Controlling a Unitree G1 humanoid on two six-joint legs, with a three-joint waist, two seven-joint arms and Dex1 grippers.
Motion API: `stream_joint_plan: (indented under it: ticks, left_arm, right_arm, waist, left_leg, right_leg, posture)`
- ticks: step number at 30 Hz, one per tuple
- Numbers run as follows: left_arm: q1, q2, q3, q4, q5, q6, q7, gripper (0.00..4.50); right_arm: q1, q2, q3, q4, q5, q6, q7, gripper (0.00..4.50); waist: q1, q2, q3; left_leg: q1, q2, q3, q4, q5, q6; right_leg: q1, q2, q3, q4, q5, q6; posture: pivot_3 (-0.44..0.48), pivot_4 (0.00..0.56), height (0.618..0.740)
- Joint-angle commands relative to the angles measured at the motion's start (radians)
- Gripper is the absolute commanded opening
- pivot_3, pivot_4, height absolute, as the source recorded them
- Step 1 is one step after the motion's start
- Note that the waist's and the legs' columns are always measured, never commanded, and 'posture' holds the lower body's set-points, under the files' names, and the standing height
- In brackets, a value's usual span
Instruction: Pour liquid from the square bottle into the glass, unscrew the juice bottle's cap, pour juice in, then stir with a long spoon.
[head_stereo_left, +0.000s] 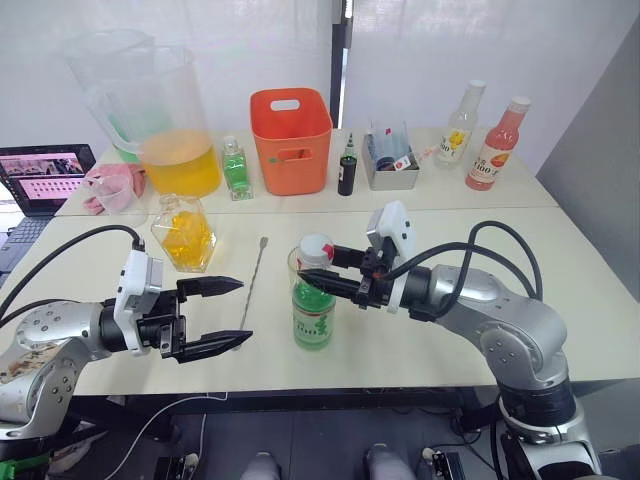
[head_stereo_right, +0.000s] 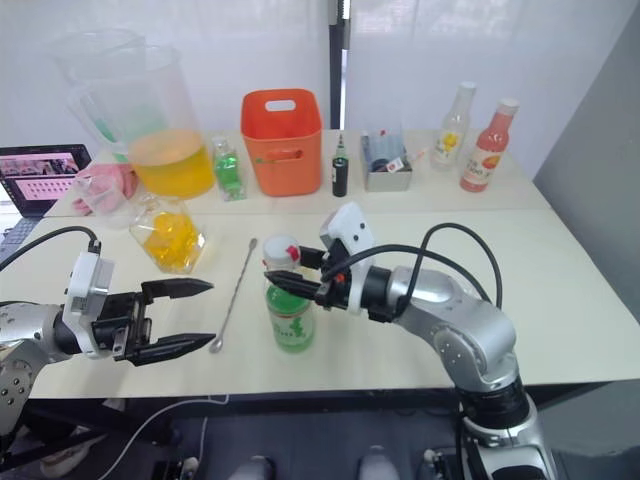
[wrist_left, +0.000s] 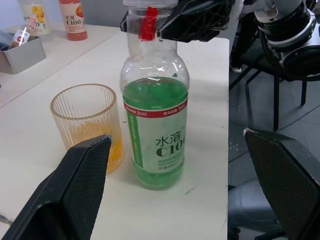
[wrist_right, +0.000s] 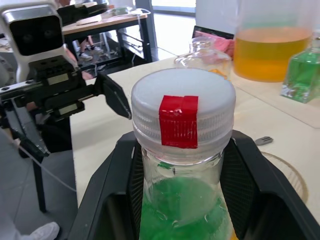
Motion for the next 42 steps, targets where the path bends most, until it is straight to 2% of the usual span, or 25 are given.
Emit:
stream_joint_plan:
  ticks: [1,7,17,19,24,25,30,35,42]
  left_arm:
    - [-0.026,0.014,-0.007,0.004,-0.009,-0.003,-0.016,4.5]
    - [-0.057,0.019,-0.032,0.021,-0.003,-0.002,-0.028,4.5]
    - [-0.082,0.022,-0.043,0.034,-0.004,0.002,-0.027,4.5]
    - [-0.083,0.023,-0.043,0.035,-0.004,0.002,-0.028,4.5]
    - [-0.098,0.028,-0.049,0.046,-0.003,0.004,-0.032,4.5]
    - [-0.102,0.029,-0.051,0.049,-0.003,0.004,-0.033,4.5]
    - [-0.118,0.028,-0.057,0.063,-0.003,0.0,-0.042,4.5]
    - [-0.129,0.025,-0.055,0.072,-0.008,0.001,-0.04,4.5]
    - [-0.102,0.037,-0.009,0.05,-0.051,0.042,-0.019,4.5]
  right_arm:
    - [0.004,0.013,-0.038,-0.075,0.034,0.0,-0.039,1.6]
    - [0.036,0.008,-0.024,-0.095,0.059,0.021,-0.051,1.6]
    - [0.058,-0.03,0.022,-0.082,0.007,-0.033,0.008,1.6]
    - [0.058,-0.03,0.015,-0.085,0.01,-0.038,0.012,2.65]
    - [0.048,-0.053,-0.018,-0.106,0.047,-0.026,0.037,4.37]
    - [0.046,-0.057,-0.025,-0.107,0.059,-0.024,0.043,4.47]
    - [0.03,-0.122,-0.097,-0.113,0.157,-0.017,0.118,4.47]
    - [0.052,-0.251,-0.197,-0.1,0.238,-0.043,0.252,4.47]
    - [0.13,-0.457,-0.381,0.026,0.273,-0.082,0.473,4.47]
  waist:
    - [0.0,0.0,0.0]
    - [-0.001,0.0,0.0]
    - [-0.001,0.0,0.0]
    - [0.0,0.0,0.0]
    - [0.0,0.0,0.0]
    - [0.0,0.0,0.0]
    - [0.001,0.0,0.0]
    - [0.007,0.0,0.0]
    - [0.019,-0.001,0.0]
  left_leg:
    - [0.0,0.0,0.0,0.0,0.0,0.0]
    - [0.0,0.0,0.0,0.0,0.0,0.0]
    - [0.0,0.0,0.0,0.0,0.0,0.0]
    - [0.0,0.0,0.0,0.0,0.0,0.0]
    - [0.0,0.0,0.0,0.0,0.0,0.0]
    - [0.0,0.0,0.0,0.0,0.0,0.0]
    - [0.0,0.0,0.0,0.0,0.0,0.0]
    - [0.0,0.0,0.0,0.0,0.0,0.0]
    - [0.0,0.0,0.001,0.001,0.0,0.0]
  right_leg:
    - [0.0,0.0,0.0,0.0,0.0,0.0]
    - [0.0,0.0,0.0,0.0,0.0,0.0]
    - [0.0,0.0,0.0,0.0,0.0,0.0]
    - [0.0,0.0,0.0,0.0,0.0,0.0]
    - [0.0,0.0,0.0,0.0,0.0,0.0]
    - [0.0,0.0,0.0,0.0,0.0,0.0]
    - [0.0,0.0,0.0,0.0,0.0,0.0]
    - [0.0,0.0,0.0,0.0,0.0,0.0]
    - [0.001,0.0,0.0,-0.001,0.0,0.0]
  posture:
    - [0.0,0.15,0.74]
    - [0.0,0.15,0.74]
    - [0.0,0.15,0.74]
    - [0.0,0.15,0.74]
    - [0.0,0.15,0.74]
    - [0.0,0.15,0.74]
    - [0.0,0.15,0.74]
    - [0.0,0.15,0.74]
    - [0.0,0.15,0.74]
